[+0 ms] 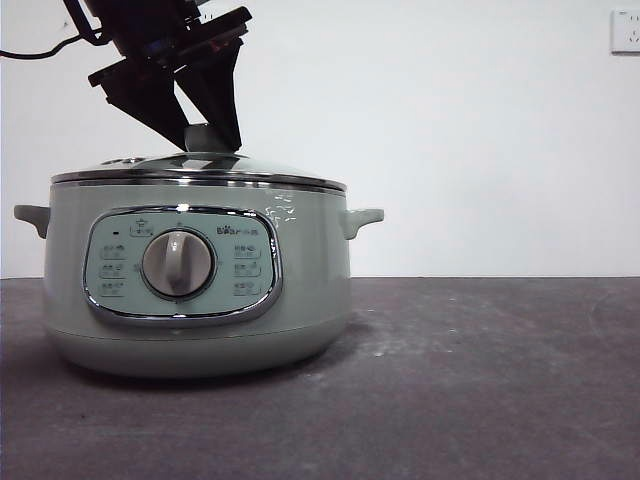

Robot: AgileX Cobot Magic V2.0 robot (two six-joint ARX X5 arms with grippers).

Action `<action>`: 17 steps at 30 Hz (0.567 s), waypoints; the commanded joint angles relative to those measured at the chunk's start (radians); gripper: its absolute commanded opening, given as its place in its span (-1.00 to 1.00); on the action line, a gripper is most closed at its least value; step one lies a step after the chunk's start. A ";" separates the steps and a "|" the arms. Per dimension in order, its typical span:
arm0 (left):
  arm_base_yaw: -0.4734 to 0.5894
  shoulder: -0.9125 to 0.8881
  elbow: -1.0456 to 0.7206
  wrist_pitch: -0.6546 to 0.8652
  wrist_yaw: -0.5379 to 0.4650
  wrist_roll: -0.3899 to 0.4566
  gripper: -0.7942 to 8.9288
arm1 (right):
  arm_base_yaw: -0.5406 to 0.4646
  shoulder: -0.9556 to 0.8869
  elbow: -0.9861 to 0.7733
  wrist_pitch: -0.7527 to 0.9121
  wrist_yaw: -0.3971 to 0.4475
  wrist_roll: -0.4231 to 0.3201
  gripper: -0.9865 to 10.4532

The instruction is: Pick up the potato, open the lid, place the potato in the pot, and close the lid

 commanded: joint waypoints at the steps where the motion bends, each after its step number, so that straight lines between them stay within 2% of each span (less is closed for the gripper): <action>1: -0.006 0.013 -0.008 -0.012 0.019 0.003 -0.09 | 0.001 0.001 0.000 -0.003 -0.001 0.022 0.05; 2: -0.006 0.012 -0.003 -0.011 0.019 0.003 -0.04 | 0.001 0.002 0.000 -0.007 -0.001 0.027 0.05; 9: -0.007 -0.005 0.069 -0.015 0.020 0.001 -0.05 | 0.001 0.014 0.000 -0.025 -0.001 0.029 0.05; 17: -0.008 -0.087 0.146 -0.108 0.022 0.000 -0.05 | 0.001 0.021 -0.025 -0.040 -0.002 0.052 0.04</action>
